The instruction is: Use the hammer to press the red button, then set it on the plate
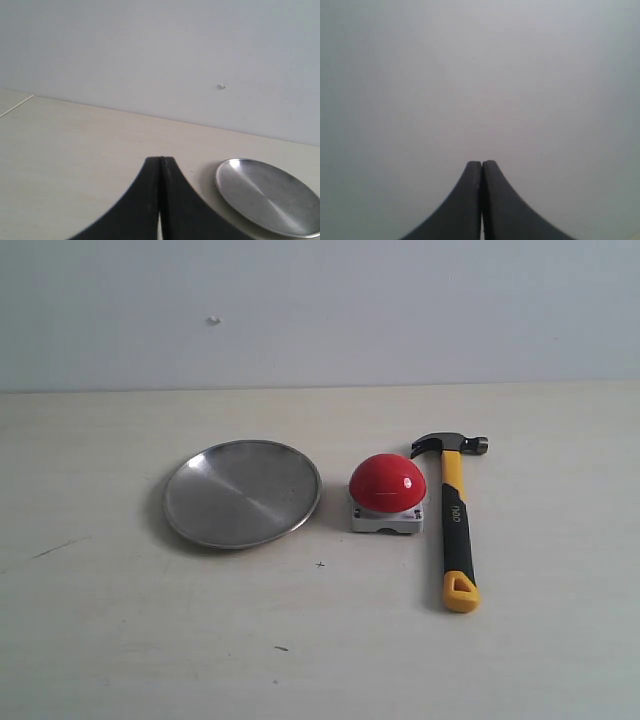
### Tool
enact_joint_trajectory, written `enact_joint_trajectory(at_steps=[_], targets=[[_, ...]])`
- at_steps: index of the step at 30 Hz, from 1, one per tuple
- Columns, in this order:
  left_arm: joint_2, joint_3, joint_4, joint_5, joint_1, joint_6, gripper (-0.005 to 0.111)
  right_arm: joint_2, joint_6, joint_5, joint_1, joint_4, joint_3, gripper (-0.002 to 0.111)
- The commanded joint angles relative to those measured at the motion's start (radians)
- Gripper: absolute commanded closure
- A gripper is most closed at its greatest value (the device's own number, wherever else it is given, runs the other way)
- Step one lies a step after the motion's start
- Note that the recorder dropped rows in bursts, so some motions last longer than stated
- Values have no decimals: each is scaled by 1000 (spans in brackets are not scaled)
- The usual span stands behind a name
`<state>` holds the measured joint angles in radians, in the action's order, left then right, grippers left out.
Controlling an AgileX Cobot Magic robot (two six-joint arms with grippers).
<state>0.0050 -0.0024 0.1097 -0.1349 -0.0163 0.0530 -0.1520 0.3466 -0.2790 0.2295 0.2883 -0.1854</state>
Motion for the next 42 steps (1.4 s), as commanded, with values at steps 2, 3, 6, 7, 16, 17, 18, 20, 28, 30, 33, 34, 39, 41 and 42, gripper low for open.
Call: enact_joint_trajectory(at_steps=[2,3,6,7,16,17,18,20,28,30,33,34,39,41,42], targets=[[-5,2,-2,-1,1,4,107,-188,-72,116,4,-186,-195,108],[-5,2,-2,-1,1,4,107,-220,-86,165,4,-199,-231,108],[-5,2,-2,-1,1,4,107,-323,-116,342,4,-201,-331,108],[-5,2,-2,-1,1,4,107,-351,-131,386,4,-201,-356,108],[-5,2,-2,-1,1,4,107,-278,-136,364,4,-237,-280,108],[-5,2,-2,-1,1,4,107,-235,-136,348,4,-231,-258,108],[-5,2,-2,-1,1,4,107,-192,-136,346,4,-222,-228,108],[-5,2,-2,-1,1,4,107,-126,-136,353,4,-215,-191,108],[-5,2,-2,-1,1,4,107,-24,-83,364,4,-209,-99,108],[-5,2,-2,-1,1,4,107,-24,-83,359,4,-209,-99,108],[-5,2,-2,-1,1,4,107,-24,-83,359,4,-209,-99,108],[-5,2,-2,-1,1,4,107,-24,-83,359,4,-209,-99,108],[-5,2,-2,-1,1,4,107,-24,-83,359,4,-209,-99,108],[-5,2,-2,-1,1,4,107,-24,-83,359,4,-209,-99,108],[-5,2,-2,-1,1,4,107,-24,-83,359,4,-209,-99,108]])
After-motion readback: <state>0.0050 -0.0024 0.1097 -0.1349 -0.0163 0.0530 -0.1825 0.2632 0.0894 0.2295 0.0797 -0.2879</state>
